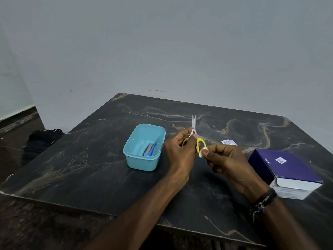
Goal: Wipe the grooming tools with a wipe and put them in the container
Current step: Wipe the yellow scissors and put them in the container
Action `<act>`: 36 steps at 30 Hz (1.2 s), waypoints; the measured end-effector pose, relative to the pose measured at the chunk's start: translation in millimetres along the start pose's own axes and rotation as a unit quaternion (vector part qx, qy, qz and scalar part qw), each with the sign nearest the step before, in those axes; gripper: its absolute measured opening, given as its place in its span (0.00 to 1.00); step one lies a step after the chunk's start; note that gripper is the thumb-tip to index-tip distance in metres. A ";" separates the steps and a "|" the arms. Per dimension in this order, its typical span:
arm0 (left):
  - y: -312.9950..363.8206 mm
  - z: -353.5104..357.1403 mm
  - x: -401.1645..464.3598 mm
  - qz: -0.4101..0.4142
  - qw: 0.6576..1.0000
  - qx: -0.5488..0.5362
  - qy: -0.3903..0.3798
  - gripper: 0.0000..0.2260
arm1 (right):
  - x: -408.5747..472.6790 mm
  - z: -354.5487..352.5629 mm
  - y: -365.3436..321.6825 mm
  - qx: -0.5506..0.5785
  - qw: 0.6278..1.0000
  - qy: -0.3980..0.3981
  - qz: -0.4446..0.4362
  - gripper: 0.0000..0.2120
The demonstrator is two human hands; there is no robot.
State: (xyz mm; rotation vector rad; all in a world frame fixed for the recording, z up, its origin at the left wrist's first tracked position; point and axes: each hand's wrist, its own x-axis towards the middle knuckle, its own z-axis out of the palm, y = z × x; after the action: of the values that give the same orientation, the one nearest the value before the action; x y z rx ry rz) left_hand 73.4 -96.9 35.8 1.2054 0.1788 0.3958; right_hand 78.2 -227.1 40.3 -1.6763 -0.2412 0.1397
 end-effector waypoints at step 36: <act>-2.2 -1.8 -2.1 0.045 0.997 0.050 -0.021 0.08 | -3.7 -1.2 -6.9 0.035 0.994 -0.054 0.086 0.12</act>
State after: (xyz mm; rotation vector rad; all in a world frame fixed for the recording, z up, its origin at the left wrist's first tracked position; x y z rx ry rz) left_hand 71.3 -96.7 32.9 1.3234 0.1095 0.4440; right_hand 74.4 -228.5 47.1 -1.6194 -0.1704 0.3643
